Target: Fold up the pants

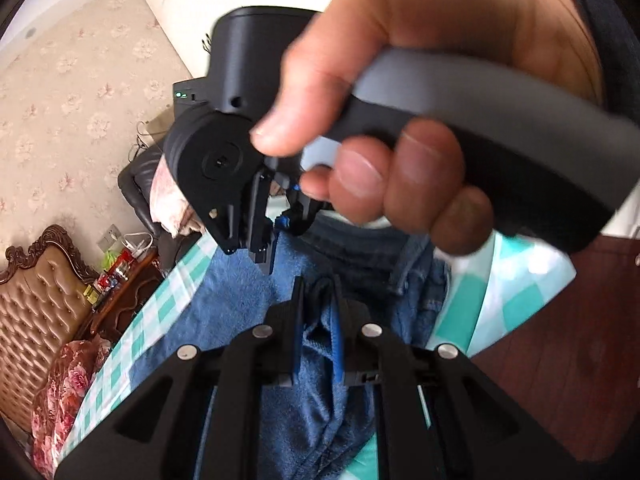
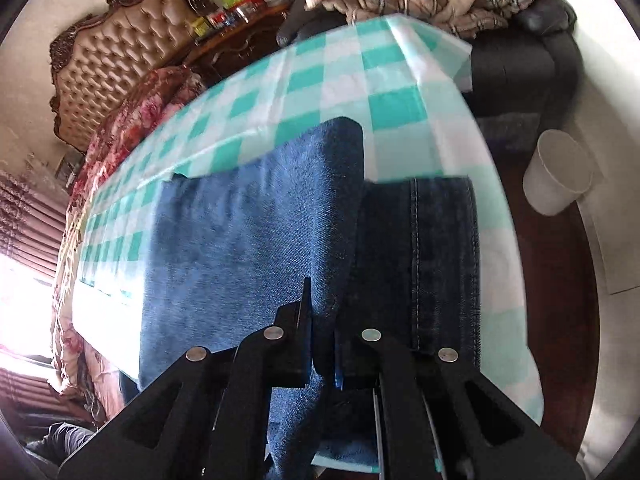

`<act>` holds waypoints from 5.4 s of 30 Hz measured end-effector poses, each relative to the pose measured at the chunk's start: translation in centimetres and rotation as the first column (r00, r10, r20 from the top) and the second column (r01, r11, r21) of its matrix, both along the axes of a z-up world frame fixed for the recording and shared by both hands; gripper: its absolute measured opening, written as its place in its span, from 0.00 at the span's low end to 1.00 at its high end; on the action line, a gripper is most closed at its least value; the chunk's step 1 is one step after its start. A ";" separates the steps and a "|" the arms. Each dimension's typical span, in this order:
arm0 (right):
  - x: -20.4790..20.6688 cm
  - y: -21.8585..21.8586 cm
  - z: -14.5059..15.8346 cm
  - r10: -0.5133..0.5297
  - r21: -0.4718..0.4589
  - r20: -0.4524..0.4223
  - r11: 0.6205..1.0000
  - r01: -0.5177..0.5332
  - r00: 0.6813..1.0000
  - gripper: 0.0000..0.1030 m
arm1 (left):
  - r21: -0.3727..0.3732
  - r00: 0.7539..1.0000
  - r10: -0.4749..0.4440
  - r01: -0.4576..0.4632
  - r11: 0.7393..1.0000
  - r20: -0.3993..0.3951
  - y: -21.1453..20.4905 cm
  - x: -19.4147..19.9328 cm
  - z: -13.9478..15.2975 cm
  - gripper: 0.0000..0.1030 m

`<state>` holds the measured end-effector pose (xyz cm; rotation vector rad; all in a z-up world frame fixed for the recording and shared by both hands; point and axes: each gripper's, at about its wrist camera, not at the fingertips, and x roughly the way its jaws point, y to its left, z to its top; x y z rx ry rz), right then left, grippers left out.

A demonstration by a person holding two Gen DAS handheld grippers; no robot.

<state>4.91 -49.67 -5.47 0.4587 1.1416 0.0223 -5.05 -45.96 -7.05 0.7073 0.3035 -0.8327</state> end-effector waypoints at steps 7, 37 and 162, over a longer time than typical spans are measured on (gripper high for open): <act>-1.6 -2.6 0.2 -0.058 0.009 0.000 0.998 0.058 0.998 0.07 | -0.013 0.999 -0.031 0.031 0.999 -0.015 -0.5 0.2 0.5 0.11; -1.5 -3.2 -3.9 -0.136 -0.072 -0.103 0.989 0.129 0.985 0.05 | -0.010 0.591 0.366 -0.535 0.845 -0.719 14.8 23.7 7.1 0.80; -2.5 3.9 4.1 -0.224 -0.525 0.016 0.827 0.199 0.974 0.81 | 0.021 0.614 0.431 -0.560 0.828 -0.661 14.7 21.6 5.8 0.98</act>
